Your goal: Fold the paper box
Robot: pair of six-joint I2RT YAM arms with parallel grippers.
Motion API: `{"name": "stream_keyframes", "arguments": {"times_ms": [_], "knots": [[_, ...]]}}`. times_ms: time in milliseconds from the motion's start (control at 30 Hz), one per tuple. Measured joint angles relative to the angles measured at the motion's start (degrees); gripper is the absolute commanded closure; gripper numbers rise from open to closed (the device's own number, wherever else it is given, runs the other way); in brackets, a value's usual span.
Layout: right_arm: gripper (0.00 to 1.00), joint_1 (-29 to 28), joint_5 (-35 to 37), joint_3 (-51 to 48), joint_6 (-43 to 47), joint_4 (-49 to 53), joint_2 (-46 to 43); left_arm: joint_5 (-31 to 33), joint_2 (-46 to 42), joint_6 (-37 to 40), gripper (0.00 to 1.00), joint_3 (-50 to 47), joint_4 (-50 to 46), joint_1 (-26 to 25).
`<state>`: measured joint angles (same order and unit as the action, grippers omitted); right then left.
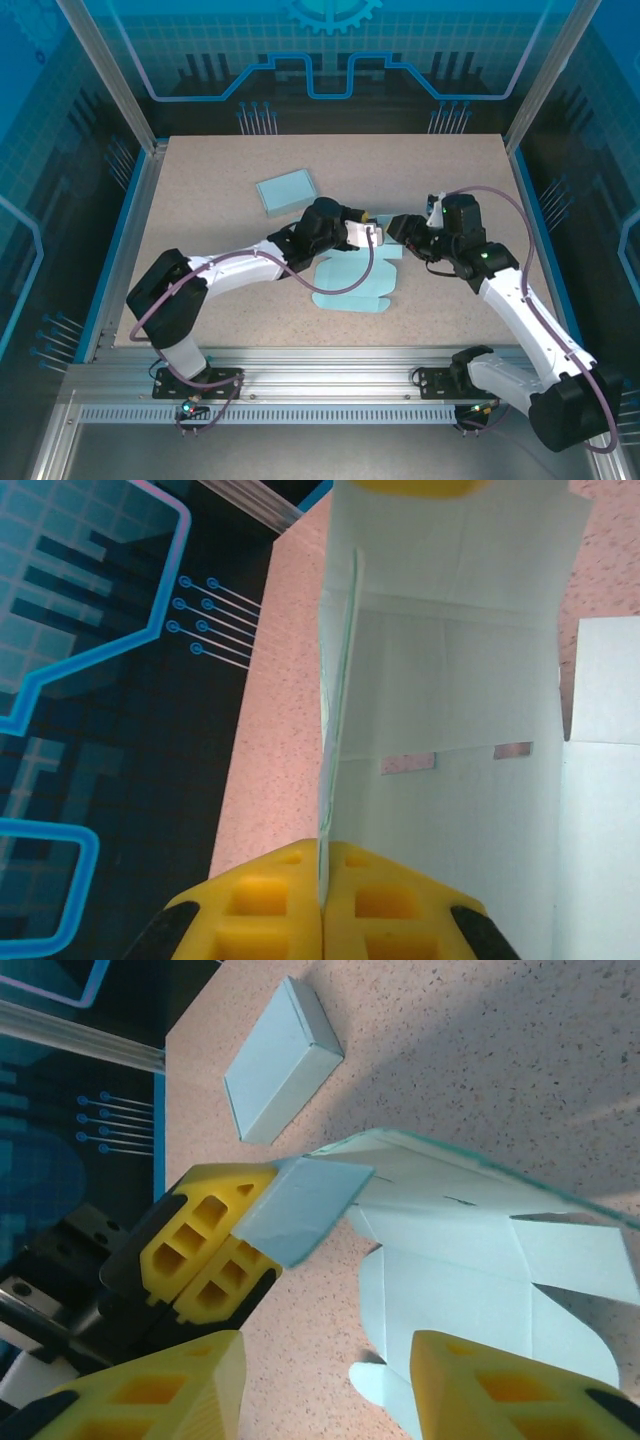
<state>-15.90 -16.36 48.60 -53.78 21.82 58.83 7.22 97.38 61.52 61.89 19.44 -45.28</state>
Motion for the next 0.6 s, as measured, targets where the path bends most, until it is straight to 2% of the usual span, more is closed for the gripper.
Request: {"name": "stream_keyframes", "arguments": {"times_ms": [167,600], "knots": [[0.45,2.9,-0.9,-1.9,-4.6,-3.3,-0.3,1.2,0.2,1.1,1.00,-1.8,4.7,-0.5],[0.48,3.6,-3.9,-1.9,-9.3,-10.4,2.1,2.7,0.2,1.9,1.00,-3.5,9.9,-1.2]]}}
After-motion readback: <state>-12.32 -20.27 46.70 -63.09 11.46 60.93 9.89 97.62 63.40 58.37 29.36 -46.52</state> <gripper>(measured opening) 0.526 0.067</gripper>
